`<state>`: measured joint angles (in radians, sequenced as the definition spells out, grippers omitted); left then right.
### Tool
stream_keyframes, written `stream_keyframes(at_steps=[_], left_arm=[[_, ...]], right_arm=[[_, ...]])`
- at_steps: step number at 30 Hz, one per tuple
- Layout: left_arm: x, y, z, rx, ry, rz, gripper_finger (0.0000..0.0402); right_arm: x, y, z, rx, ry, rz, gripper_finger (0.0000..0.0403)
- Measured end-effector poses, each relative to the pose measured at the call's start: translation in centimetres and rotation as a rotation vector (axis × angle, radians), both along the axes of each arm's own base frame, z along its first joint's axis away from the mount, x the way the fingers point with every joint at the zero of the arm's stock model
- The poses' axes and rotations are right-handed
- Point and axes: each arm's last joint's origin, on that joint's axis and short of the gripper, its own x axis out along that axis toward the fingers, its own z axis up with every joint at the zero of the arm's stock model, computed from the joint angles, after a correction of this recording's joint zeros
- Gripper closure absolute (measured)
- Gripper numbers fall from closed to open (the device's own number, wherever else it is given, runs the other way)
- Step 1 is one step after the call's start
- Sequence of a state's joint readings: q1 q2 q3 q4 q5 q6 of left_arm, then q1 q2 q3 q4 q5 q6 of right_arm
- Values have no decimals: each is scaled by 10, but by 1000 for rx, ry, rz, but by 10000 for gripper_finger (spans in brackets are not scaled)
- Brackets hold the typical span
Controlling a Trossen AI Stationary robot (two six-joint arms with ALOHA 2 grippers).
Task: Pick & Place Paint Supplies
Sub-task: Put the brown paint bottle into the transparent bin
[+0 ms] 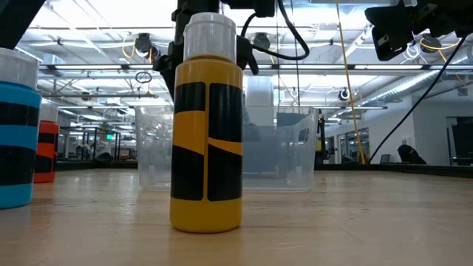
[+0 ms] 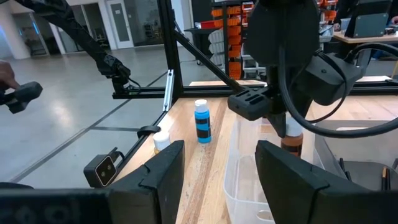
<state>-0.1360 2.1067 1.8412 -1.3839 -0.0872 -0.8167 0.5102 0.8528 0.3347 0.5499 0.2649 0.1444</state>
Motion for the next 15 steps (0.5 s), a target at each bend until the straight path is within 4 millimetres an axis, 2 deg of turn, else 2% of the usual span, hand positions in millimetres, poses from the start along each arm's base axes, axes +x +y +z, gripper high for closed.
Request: stream_keyframes(at_steps=[8,15], left_arm=[[-2,4,5,-28,-1,-9,219],[-17,5,42,-23,-102,-1,218]], right_arm=[[0,0,0,0,0,0,220],[0,0,0,0,0,1,220]])
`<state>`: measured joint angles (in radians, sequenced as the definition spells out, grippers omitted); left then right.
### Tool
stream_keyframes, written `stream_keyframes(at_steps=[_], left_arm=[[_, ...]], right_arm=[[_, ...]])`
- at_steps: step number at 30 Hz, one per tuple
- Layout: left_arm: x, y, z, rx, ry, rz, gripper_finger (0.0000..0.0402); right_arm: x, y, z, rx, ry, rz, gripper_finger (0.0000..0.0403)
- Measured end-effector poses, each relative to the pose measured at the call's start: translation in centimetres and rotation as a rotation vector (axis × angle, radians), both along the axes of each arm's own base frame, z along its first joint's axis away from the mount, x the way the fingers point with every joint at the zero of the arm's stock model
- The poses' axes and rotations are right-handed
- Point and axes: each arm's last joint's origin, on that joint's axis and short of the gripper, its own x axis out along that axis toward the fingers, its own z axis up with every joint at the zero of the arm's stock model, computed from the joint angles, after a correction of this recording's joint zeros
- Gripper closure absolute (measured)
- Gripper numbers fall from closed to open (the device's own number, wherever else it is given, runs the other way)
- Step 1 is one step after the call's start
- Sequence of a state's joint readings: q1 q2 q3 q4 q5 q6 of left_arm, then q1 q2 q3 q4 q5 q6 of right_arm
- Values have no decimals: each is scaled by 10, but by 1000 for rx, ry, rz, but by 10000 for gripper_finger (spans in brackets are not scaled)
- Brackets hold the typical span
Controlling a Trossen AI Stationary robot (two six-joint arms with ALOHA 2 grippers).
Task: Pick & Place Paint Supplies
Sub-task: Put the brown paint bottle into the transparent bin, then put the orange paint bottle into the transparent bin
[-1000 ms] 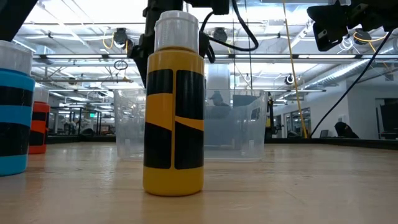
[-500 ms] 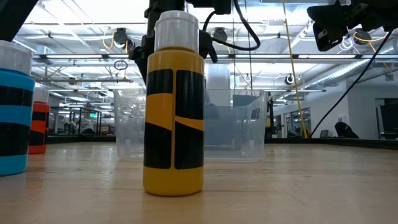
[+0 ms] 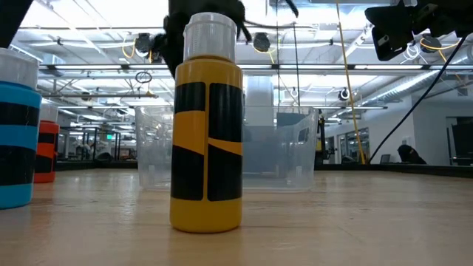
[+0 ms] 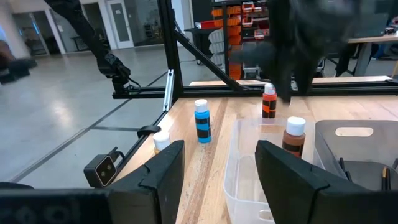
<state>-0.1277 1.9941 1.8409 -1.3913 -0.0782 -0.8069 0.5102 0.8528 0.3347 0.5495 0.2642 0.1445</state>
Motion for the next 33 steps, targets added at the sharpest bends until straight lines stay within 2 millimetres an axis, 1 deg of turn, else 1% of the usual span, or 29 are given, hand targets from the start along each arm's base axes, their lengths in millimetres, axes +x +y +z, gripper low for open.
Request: stream_keyframes(at_steps=[3,5,8,11,13,15,18,23,25,29,31,33], left_arm=[[-15,-6,25,33,-61,9,218],[-32,-15,45,72,-100,18,218],[-59,-33,68,146,-136,40,218],[-84,-53,83,167,-167,77,217],[-97,-64,85,139,-194,89,217],[-106,-71,80,116,-171,139,217],[-121,-73,59,130,-95,193,217],[-152,-59,30,164,-38,311,217],[-161,-53,23,132,-75,351,211],[-179,-40,15,86,-194,424,183],[-187,-35,10,69,-208,475,164],[-192,-32,1,55,-186,499,146]], right_arm=[[0,0,0,0,0,0,220],[0,0,0,0,0,0,220],[0,0,0,0,0,2,220],[0,0,0,0,0,3,220],[0,0,0,0,0,3,220],[0,0,0,0,1,3,220],[0,0,0,0,0,3,220],[0,0,0,16,4,2,220],[0,0,0,26,7,2,220],[0,0,0,26,7,2,220],[0,0,0,26,6,2,220],[0,0,0,26,7,2,220]])
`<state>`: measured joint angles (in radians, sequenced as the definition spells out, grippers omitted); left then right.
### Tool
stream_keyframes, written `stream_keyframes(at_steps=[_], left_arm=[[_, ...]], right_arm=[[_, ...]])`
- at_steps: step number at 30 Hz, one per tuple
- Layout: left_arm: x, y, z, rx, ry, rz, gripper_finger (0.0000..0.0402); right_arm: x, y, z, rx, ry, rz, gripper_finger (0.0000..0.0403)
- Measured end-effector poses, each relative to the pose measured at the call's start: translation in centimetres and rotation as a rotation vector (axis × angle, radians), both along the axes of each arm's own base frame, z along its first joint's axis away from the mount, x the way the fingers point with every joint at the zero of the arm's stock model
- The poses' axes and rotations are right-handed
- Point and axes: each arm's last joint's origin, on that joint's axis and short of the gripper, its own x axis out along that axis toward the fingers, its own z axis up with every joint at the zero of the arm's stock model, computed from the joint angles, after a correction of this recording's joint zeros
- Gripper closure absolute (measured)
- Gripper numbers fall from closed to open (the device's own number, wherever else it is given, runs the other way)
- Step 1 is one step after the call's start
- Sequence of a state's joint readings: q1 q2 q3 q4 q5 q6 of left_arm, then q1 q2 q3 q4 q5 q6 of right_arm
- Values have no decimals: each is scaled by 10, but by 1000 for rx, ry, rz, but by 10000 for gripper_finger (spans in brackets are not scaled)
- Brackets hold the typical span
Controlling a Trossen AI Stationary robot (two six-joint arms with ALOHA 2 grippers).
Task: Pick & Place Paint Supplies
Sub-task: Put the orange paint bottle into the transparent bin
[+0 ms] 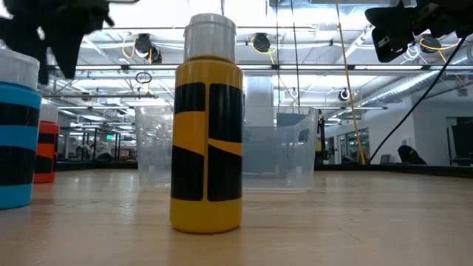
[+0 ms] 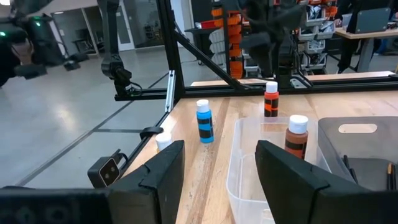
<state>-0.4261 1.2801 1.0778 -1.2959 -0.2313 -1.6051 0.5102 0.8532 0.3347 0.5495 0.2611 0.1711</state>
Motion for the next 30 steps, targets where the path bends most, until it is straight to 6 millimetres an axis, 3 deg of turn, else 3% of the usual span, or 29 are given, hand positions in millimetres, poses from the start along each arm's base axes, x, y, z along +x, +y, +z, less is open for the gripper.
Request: stream_keyframes(at_steps=[6,12,22,30], left_arm=[[-4,3,-29,-62,60,21,108],[0,6,-43,-94,35,-6,108],[-3,12,-54,-103,72,17,155],[-2,12,-54,-98,67,23,220]], right_arm=[[0,0,0,0,0,0,220],[0,0,0,0,0,0,220],[0,0,0,0,0,0,220],[0,0,0,0,0,0,220]])
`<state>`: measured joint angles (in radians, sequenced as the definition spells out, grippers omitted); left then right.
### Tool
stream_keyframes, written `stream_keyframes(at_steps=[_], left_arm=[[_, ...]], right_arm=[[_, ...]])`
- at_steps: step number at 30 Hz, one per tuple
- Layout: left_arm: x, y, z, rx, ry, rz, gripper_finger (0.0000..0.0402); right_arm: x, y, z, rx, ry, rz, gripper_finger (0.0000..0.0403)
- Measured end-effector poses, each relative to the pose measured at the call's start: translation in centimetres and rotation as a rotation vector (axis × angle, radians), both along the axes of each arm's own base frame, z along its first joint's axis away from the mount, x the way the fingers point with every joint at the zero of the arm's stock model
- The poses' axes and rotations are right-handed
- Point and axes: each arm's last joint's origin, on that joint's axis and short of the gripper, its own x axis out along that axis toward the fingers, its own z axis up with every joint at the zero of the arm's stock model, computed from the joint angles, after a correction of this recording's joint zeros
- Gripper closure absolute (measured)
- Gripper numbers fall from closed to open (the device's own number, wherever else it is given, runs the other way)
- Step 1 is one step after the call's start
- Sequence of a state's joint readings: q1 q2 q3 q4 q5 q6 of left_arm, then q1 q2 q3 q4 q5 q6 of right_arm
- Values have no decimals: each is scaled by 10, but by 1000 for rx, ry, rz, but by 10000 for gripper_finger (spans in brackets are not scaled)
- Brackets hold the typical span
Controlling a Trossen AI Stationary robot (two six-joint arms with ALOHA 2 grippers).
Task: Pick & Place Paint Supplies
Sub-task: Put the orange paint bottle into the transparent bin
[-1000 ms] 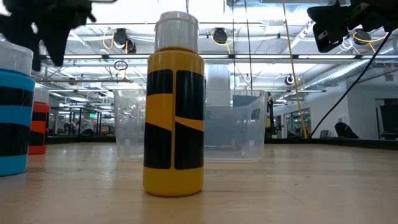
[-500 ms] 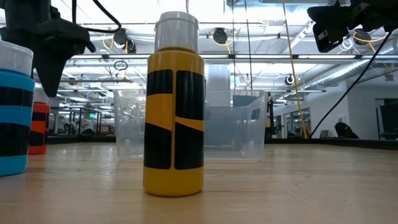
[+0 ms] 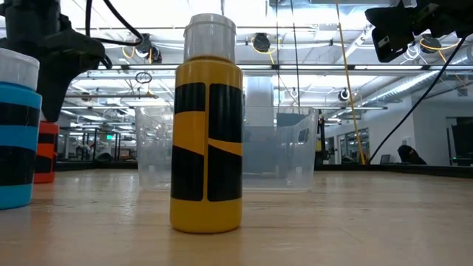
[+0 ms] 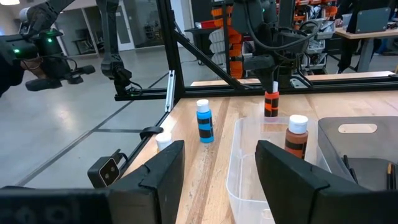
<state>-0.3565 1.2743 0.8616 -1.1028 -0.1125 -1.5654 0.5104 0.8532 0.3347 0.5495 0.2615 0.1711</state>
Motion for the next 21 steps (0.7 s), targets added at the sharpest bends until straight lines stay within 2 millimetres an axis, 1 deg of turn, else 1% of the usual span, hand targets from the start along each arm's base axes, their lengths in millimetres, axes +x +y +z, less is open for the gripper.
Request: stream_keyframes(at_steps=[4,7,10,13,15,21], left_arm=[[0,0,0,-6,2,0,272],[1,-1,2,-11,-6,10,277],[7,-4,15,-22,-58,0,277],[17,-9,40,2,-161,-49,277],[24,-14,63,22,-256,-98,277],[59,-24,133,132,-535,-267,277]], right_arm=[[0,0,0,0,0,0,220],[0,0,0,0,0,0,220],[0,0,0,0,0,0,220],[0,0,0,0,0,0,220],[0,0,0,0,0,0,220],[0,0,0,0,0,-3,220]])
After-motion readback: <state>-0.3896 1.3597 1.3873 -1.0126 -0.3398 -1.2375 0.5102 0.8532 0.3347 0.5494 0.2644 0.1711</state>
